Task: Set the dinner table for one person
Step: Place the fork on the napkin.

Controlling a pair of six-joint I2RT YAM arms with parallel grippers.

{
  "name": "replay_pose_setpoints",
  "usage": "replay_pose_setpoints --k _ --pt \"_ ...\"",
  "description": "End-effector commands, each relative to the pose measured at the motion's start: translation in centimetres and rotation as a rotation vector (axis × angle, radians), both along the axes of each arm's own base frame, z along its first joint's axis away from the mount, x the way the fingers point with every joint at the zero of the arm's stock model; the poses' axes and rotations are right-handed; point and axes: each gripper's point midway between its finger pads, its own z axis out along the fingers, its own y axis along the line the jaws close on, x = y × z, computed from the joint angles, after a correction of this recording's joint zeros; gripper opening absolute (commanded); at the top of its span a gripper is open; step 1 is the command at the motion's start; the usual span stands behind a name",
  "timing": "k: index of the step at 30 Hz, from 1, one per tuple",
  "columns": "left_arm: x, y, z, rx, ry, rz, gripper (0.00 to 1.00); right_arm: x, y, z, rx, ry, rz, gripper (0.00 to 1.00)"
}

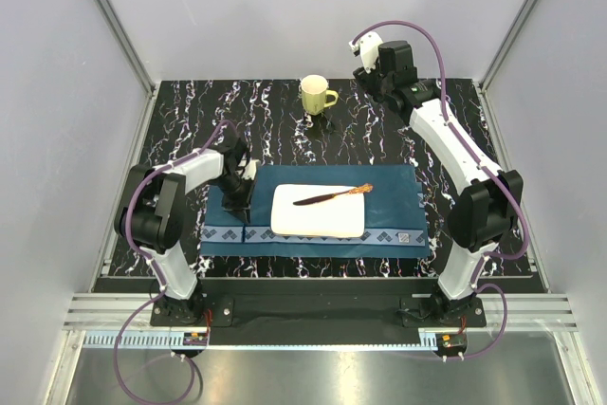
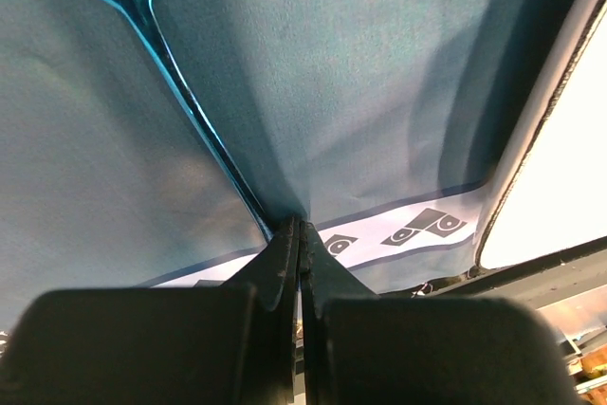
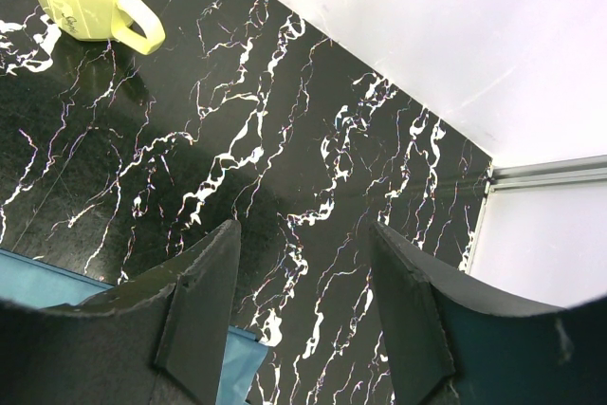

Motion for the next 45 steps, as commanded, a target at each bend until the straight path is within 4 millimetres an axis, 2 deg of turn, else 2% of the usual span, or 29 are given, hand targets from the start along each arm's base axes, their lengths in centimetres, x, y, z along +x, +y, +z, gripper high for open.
replay_pose_setpoints --k 1,6,9,10,11,15,17,18,20,21,22,23,24,25,26,29,30,32,33,34,35,36,38,39,41,43,44,45 --pt "1.2 0.8 0.9 0.034 -0.052 -0.023 0.0 0.3 0.5 3.0 0.036 -0.085 0.0 0.64" --pt "2.3 -1.4 3.5 -0.093 -0.118 -0.029 0.0 0.2 0.6 2.6 0.033 -0.076 0.001 0.64" --pt "4.5 -2.6 6.2 -0.153 -0.211 -0.031 0.0 0.1 0.7 2.5 0.042 -0.073 0.003 0.64" --pt "5.0 -3.0 6.7 -0.17 -0.225 -0.031 0.01 0.1 0.7 2.5 0.042 -0.073 0.004 0.64" --pt "5.3 -3.6 7.3 -0.204 -0.226 -0.028 0.07 0.2 0.7 2.4 0.041 -0.07 0.005 0.64" --pt "7.4 -5.5 10.1 -0.295 -0.275 -0.035 0.11 0.3 0.7 2.7 0.032 -0.077 0.009 0.64" --pt "8.7 -5.7 11.5 -0.303 -0.322 -0.039 0.14 0.4 0.4 2.5 0.031 -0.073 -0.007 0.73" --pt "10.3 -5.9 13.2 -0.305 -0.386 -0.047 0.17 0.2 0.4 2.2 0.031 -0.061 -0.009 0.75" --pt "12.5 -5.3 15.0 -0.258 -0.477 -0.049 0.2 -0.2 0.5 2.0 0.062 -0.041 -0.014 0.87" --pt "13.7 -5.0 16.1 -0.235 -0.524 -0.043 0.27 -0.6 0.8 1.8 0.079 -0.016 -0.005 0.92" --pt "15.4 -4.8 18.5 -0.228 -0.599 -0.038 0.34 -0.9 1.1 1.6 0.096 0.0 -0.004 0.99" --pt "16.5 -3.9 19.5 -0.194 -0.64 -0.028 0.49 -1.2 1.4 1.4 0.133 0.021 -0.01 1.0" --pt "17.9 -3.5 21.3 -0.174 -0.702 -0.026 0.82 -1.9 2.1 1.0 0.155 0.066 0.022 1.0" --pt "18.4 -2.9 21.8 -0.136 -0.726 -0.019 0.95 -2.4 2.5 0.8 0.173 0.091 0.04 1.0" --pt "19.1 -1.7 22.1 -0.065 -0.758 -0.005 0.99 -2.9 2.9 0.8 0.203 0.112 0.052 1.0" --pt "19.6 -0.1 23.5 -0.033 -0.805 -0.028 0.99 -6.5 5.6 -0.4 0.24 0.259 0.257 1.0" --pt "19.7 0.4 24.4 -0.028 -0.831 -0.03 0.99 -9.3 7.0 -1.3 0.263 0.363 0.377 1.0" --pt "19.9 1.3 25.2 0.002 -0.857 -0.049 0.99 -11.9 7.8 -2.2 0.189 0.426 0.537 0.98" --pt "20.0 1.6 26.2 0.02 -0.884 -0.056 0.99 -13.2 7.6 -3.4 0.156 0.485 0.561 0.97" --pt "19.9 2.0 26.4 0.041 -0.883 -0.068 0.99 -13.9 7.8 -4.3 0.107 0.506 0.591 0.95" --pt "19.8 2.4 26.8 0.071 -0.902 -0.116 0.99 -13.6 6.7 -5.6 -0.007 0.505 0.586 0.93" --pt "19.6 2.8 27.4 0.092 -0.92 -0.132 0.99 -14.4 6.0 -7.4 -0.078 0.552 0.595 0.91" --pt "19.7 3.9 28.1 0.156 -0.943 -0.133 0.99 -14.7 5.1 -9.0 -0.244 0.553 0.645 0.95" --pt "19.8 4.1 28.7 0.17 -0.959 -0.129 0.99 -14.7 4.9 -9.8 -0.268 0.548 0.655 0.95" --pt "20.1 4.6 29.2 0.199 -0.971 -0.112 0.99 -14.5 4.9 -9.5 -0.33 0.502 0.682 0.99" --pt "20.3 4.7 29.2 0.203 -0.971 -0.101 0.99 -14.6 4.7 -10.4 -0.432 0.485 0.713 1.0" --pt "20.4 4.6 29.1 0.196 -0.968 -0.086 0.99 -14.3 4.4 -10.3 -0.55 0.447 0.74 1.0" --pt "20.5 4.5 28.8 0.191 -0.961 -0.079 0.99 -14.4 4.4 -11.1 -0.611 0.441 0.765 1.0"
